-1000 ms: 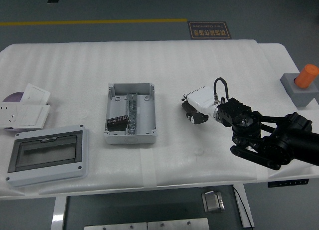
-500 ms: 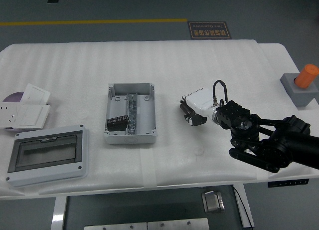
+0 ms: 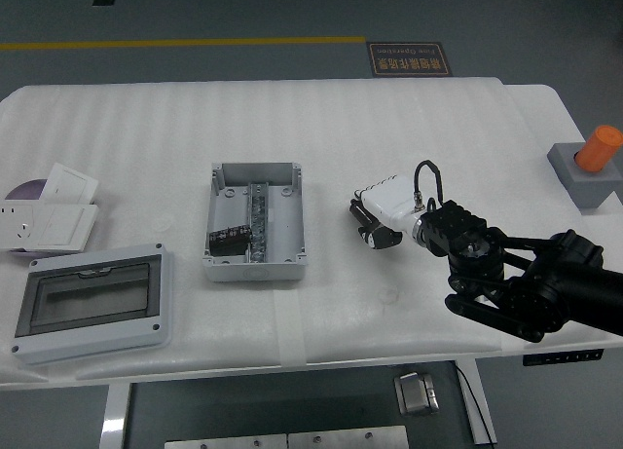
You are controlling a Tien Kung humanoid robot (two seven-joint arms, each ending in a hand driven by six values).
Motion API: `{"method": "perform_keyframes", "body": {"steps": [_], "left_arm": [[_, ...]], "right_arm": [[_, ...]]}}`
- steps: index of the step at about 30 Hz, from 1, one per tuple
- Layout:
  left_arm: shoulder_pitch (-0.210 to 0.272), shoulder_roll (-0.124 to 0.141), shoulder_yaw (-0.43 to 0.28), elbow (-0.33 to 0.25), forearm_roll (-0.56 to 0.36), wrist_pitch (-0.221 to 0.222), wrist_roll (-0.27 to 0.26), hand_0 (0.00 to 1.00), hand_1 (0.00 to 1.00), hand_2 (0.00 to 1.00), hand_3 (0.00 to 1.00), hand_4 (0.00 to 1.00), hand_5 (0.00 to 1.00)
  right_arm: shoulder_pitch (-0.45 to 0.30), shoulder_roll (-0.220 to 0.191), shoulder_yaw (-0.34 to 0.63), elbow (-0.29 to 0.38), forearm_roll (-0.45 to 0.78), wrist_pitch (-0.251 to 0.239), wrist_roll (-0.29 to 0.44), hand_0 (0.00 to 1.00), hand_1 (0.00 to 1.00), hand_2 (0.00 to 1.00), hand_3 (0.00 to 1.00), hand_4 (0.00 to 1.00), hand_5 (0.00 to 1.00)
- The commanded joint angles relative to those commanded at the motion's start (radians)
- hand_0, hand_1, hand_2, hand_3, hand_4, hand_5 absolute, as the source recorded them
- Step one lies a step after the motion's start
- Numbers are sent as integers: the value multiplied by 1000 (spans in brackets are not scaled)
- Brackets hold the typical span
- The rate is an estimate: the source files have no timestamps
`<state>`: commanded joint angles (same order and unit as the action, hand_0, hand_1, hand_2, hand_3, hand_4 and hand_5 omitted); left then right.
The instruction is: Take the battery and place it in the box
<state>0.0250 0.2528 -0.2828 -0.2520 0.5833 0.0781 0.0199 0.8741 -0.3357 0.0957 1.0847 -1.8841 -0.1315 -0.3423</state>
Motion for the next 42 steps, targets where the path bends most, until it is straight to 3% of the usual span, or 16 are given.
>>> {"method": "perform_keyframes", "body": {"steps": [11,12,17,18,29,30,35,36,41,42], "left_arm": [[-1,2,-9,-1,7,5,-8,629,653,519,577,538,367],[-1,2,-9,-2,8,5,-9,629,652,518,576,535,371],[-2,3,-12,-2,9,6,-10,629,652,518,576,535,371],[-2,3,-12,-2,9,6,-10,629,652,519,576,531,374],[-4,4,-17,-3,12,10,-14,629,652,521,576,531,375],[-4,4,-18,-2,12,11,-15,629,652,521,576,529,379],[-6,4,-21,-2,12,14,-17,629,652,521,576,529,379],[-6,4,-21,-3,13,14,-18,629,652,524,576,527,379],[-8,3,-23,-2,12,16,-20,629,652,524,576,527,379],[-8,3,-24,-2,12,17,-21,629,652,526,576,526,378]], "right_arm": [[-11,-1,-2,4,-6,-18,1,720,707,729,834,579,431],[-11,-2,-3,4,-6,-18,1,714,692,654,831,577,433],[-11,-5,-6,4,-1,-24,4,714,692,654,831,577,433],[-11,-6,-7,5,0,-24,4,690,648,542,816,564,426],[-12,-4,-3,5,9,-35,7,660,638,521,810,543,406],[-12,-4,-2,5,10,-36,7,578,624,516,803,537,401],[-14,-5,11,8,18,-46,8,578,624,516,803,537,401],[-15,-5,13,8,20,-48,8,452,610,531,802,539,406],[-18,-5,19,10,28,-59,12,452,610,531,802,539,406],[-18,-4,18,9,29,-60,13,370,588,557,794,516,384]]}}
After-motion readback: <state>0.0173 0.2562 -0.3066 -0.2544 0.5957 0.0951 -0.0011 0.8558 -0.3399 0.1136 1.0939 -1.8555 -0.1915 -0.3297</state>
